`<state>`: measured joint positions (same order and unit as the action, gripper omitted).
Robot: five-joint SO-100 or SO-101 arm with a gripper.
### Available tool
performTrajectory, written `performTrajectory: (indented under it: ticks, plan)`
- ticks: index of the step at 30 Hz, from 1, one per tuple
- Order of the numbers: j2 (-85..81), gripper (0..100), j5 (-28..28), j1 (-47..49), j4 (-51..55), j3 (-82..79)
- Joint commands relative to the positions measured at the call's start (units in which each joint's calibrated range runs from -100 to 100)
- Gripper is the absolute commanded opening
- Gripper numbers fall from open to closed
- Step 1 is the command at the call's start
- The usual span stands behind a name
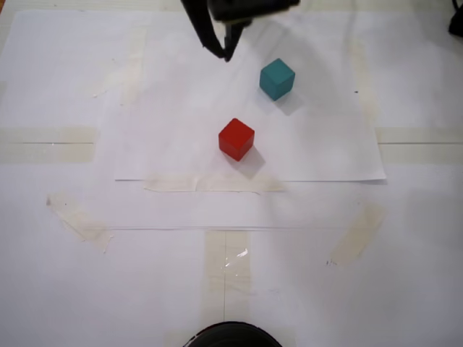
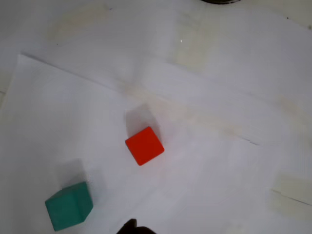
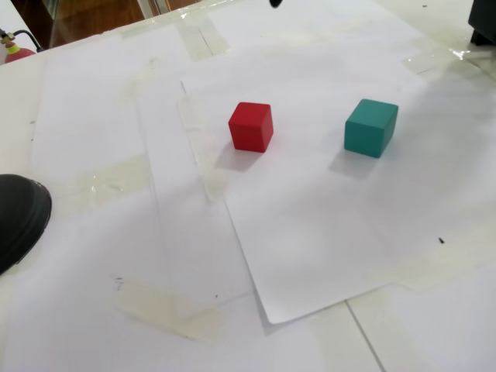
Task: Put the red cube on the top of the blue cube.
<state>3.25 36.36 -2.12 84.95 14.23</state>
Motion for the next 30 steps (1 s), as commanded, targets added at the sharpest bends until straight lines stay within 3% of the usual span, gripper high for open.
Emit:
performTrajectory:
  ticks: [1, 18, 30]
  plan:
    - [1.9, 0, 0.73, 1.44, -4.11, 4.79]
    - [8.08, 0, 0.34, 2.65, -8.19, 6.42]
    - [9.71, 0, -11.67, 3.18, -8.11, 7.15]
